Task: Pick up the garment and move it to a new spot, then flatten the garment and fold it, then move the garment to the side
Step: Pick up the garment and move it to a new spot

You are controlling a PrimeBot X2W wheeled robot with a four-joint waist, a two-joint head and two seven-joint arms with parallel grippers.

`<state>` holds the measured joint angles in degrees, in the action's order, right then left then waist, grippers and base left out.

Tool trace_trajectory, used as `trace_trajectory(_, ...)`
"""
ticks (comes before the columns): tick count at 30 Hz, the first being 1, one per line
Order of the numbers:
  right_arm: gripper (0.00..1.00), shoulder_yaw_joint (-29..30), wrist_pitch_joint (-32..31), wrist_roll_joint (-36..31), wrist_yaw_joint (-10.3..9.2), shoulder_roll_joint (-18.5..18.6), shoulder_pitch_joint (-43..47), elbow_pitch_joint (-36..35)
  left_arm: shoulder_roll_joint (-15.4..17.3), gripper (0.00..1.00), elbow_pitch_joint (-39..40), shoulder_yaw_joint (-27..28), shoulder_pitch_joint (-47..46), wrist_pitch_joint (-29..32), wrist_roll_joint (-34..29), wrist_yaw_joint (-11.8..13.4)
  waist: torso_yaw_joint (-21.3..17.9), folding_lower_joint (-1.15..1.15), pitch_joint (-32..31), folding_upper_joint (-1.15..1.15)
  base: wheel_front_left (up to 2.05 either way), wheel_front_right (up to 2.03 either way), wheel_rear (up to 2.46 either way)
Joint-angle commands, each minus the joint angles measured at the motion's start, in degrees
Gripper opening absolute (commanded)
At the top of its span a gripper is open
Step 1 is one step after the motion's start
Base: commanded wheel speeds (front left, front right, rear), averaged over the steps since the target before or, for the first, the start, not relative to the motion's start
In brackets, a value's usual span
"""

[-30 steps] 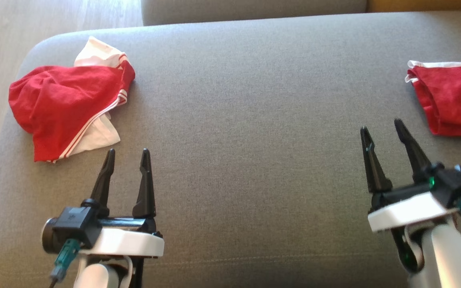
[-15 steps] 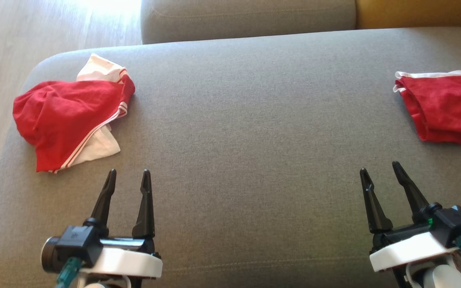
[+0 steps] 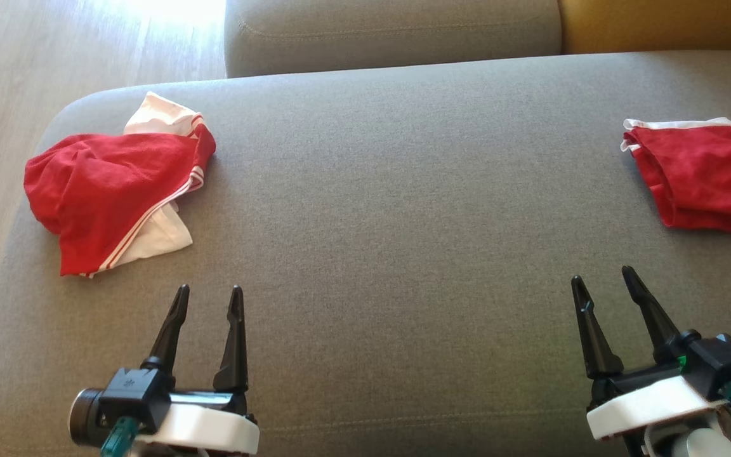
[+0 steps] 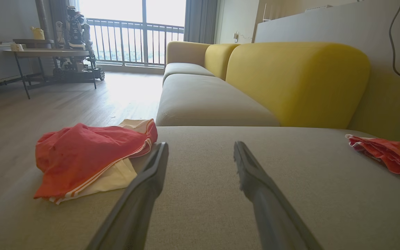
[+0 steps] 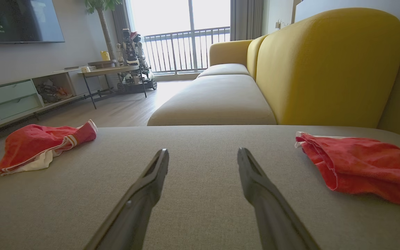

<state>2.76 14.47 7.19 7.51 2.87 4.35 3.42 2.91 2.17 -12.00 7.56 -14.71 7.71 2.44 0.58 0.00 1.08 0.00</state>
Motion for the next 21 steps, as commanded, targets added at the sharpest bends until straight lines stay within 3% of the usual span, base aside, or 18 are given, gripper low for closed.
trace_trajectory(1,1.00,-1.3,0.5,0.3,-0.02,0.0,-1.3,-1.7,0.0,1.00,1.6,1.8,-1.6,-0.3,-0.2,-0.2,0.1,0.00,0.1,0.00,0.00,0.00,0.00)
trace_trajectory(12,1.00,-1.6,0.5,0.4,-0.02,0.0,-0.9,-1.6,0.0,1.00,1.0,1.3,-1.9,-0.3,-0.3,-0.1,0.7,0.00,0.3,0.00,0.00,0.00,0.00)
trace_trajectory(21,1.00,-1.8,0.5,0.0,-0.02,0.0,-0.5,-1.9,0.0,1.00,0.7,1.3,-1.9,-0.3,0.0,0.5,6.1,0.00,0.4,0.00,0.00,0.00,0.00)
